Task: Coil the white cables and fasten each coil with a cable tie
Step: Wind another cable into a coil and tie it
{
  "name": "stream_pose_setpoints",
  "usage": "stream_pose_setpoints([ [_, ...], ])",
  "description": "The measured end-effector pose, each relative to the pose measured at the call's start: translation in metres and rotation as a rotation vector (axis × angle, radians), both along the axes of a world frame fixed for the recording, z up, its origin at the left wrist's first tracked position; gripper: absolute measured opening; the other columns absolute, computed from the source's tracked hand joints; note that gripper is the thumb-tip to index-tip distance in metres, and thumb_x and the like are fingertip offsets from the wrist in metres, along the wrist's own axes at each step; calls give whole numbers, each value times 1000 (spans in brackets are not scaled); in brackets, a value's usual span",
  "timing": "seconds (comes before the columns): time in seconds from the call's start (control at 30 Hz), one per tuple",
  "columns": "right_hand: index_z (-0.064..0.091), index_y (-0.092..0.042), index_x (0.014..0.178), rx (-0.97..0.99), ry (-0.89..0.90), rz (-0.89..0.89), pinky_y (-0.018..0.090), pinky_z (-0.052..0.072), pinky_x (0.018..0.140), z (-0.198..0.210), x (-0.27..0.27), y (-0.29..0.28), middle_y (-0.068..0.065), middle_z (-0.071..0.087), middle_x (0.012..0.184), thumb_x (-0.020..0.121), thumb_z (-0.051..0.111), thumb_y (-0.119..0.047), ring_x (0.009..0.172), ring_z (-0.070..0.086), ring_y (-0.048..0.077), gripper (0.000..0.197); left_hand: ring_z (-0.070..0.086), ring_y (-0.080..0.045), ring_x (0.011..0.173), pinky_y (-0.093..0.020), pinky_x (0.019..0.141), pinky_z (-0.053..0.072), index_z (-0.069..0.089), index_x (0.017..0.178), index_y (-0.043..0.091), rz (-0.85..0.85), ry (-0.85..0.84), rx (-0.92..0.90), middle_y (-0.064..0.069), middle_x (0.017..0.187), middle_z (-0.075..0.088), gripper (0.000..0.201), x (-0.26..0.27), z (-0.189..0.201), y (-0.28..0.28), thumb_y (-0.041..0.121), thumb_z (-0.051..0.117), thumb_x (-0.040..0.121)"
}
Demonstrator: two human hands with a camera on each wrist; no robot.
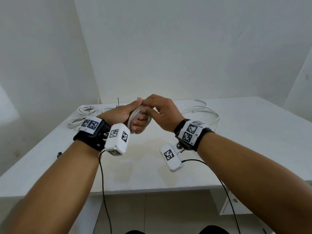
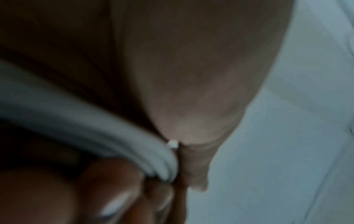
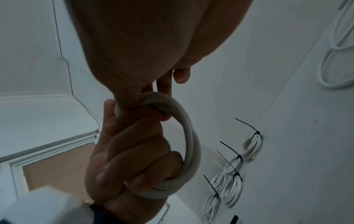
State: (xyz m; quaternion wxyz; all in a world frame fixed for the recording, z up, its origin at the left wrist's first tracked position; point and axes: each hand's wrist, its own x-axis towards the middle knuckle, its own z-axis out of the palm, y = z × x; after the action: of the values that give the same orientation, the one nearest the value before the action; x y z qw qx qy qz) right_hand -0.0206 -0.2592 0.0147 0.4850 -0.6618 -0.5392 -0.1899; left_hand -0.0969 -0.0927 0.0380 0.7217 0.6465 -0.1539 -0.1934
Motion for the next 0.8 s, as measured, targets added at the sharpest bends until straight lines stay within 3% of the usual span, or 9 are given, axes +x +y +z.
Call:
stream_pose_setpoints([
  [0.1, 75, -9, 103, 19, 2, -34, 6, 37, 73, -2, 3, -2, 1, 66, 89, 91, 65, -10, 74, 57, -2, 15, 33, -16, 39, -24, 45, 30, 43, 64, 8, 185, -102, 223, -4, 50, 31, 72, 3, 1, -11, 77, 36, 85],
  [0.3, 76, -9, 102, 28, 8, -106, 4, 38, 73, -4, 4, 1, -5, 66, 89, 92, 63, -6, 77, 57, -8, 16, 36, -19, 39, -23, 46, 30, 45, 52, 13, 637, -173, 458, -5, 45, 38, 84, 1, 0, -35, 95, 34, 68],
  [0.47, 75, -13, 106, 55, 50, -141, 8, 41, 70, -5, 4, -2, -5, 65, 84, 92, 64, -9, 70, 61, 1, 18, 48, -18, 41, -22, 42, 37, 59, 61, 9, 941, -269, 488, -4, 50, 52, 80, 8, 2, -37, 81, 35, 84],
  [0.63, 75, -13, 106, 82, 138, -174, 16, 45, 68, -7, 5, 2, -1, 67, 84, 93, 64, -13, 66, 61, 5, 18, 26, -13, 48, -24, 49, 22, 61, 68, 16, 712, -146, 163, 4, 54, 39, 57, 9, -2, -25, 57, 38, 100],
  [0.7, 76, -13, 106, 78, 145, -185, 20, 47, 68, -8, 5, 7, 0, 67, 83, 93, 64, -14, 67, 62, 8, 18, 27, -13, 48, -25, 50, 23, 62, 70, 16, 729, -167, 178, 3, 56, 39, 52, 7, -6, -22, 48, 38, 103],
  [0.8, 76, -13, 103, 55, 23, -200, 19, 46, 66, -9, -4, 18, 2, 66, 81, 93, 64, -16, 66, 60, 12, 16, 37, -15, 43, -25, 47, 29, 60, 62, 15, 979, -255, 326, 1, 49, 46, 51, 4, -9, -20, 42, 43, 101],
])
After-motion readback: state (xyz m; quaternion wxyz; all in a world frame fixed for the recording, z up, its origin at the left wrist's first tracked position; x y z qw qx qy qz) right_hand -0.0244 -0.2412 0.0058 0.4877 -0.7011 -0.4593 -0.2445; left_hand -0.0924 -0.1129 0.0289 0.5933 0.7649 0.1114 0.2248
